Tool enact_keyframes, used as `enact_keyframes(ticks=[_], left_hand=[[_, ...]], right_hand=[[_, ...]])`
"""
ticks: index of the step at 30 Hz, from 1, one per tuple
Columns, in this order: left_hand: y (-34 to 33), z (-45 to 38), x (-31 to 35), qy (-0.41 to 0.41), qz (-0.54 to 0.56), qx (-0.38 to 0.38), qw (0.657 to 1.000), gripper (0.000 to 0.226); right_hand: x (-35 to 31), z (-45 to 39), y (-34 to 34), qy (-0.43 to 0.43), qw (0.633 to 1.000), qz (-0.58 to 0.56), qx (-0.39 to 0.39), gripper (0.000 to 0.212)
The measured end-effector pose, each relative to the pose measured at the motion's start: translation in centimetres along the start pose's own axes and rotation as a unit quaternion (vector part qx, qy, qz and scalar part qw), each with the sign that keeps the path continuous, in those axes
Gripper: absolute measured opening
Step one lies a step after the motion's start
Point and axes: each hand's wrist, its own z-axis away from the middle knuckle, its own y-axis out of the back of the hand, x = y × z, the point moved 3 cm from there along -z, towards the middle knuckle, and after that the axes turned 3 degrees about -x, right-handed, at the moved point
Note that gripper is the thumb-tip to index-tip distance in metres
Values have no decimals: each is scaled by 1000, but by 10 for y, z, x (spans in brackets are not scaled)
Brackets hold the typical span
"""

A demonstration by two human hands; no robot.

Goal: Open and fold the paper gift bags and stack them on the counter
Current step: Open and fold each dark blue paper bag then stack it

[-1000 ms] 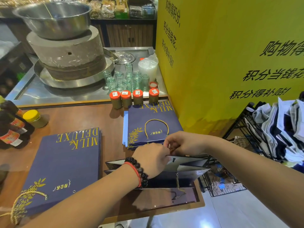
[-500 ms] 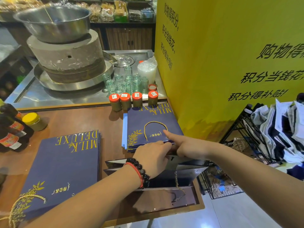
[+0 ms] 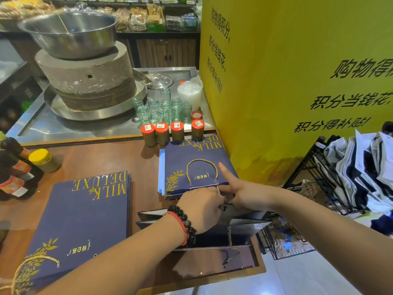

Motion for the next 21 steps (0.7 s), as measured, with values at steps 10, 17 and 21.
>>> enact_keyframes(ticks=[10, 17, 21], left_hand=[[-7, -4, -9, 19, 41, 19, 999, 19], [-4, -6, -12, 55, 45, 16, 997, 20], [-3, -5, -11, 59, 51, -9, 997, 16]], right_hand=[[-12, 34, -7, 93, 911, 270, 298, 13], [-30, 40, -19, 38, 867, 359, 344, 27], [-32, 32, -27, -72, 838, 472, 263, 36]])
